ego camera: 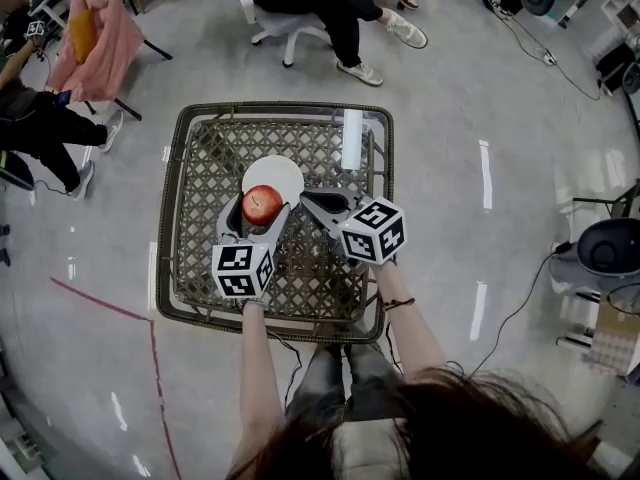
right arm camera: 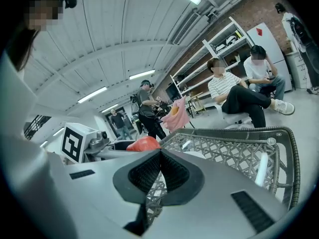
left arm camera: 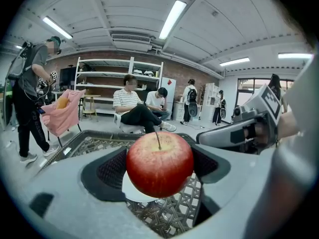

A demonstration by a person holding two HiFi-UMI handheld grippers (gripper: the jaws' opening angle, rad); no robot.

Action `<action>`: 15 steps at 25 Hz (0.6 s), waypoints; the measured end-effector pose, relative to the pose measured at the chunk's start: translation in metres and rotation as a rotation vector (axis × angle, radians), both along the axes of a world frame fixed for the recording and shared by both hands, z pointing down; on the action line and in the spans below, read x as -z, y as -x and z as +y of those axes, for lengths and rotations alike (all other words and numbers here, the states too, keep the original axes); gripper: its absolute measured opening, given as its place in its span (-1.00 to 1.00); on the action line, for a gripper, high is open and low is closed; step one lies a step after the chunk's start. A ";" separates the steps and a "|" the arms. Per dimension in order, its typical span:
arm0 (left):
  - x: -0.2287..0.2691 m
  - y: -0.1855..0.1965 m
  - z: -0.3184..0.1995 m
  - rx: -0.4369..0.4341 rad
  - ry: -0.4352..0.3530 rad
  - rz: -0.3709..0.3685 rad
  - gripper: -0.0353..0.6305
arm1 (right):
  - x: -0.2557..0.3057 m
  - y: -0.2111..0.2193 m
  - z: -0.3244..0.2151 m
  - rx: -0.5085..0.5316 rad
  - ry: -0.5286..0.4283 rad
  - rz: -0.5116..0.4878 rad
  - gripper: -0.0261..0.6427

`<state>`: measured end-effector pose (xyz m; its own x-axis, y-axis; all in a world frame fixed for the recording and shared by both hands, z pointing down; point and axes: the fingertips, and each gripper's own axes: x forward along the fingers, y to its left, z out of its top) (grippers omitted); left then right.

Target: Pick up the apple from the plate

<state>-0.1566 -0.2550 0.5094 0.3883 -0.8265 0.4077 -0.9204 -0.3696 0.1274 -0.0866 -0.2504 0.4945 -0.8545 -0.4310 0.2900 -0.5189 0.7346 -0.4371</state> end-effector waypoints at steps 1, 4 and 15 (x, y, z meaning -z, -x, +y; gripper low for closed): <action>0.003 0.000 0.003 0.003 0.001 0.004 0.33 | 0.003 0.000 0.002 0.000 0.000 -0.003 -0.89; 0.011 0.000 0.011 0.013 0.000 0.017 0.33 | 0.010 0.001 0.008 0.002 -0.003 -0.009 -0.89; 0.036 -0.004 0.031 0.028 -0.025 0.036 0.33 | 0.031 0.003 0.021 0.010 -0.032 -0.028 -0.89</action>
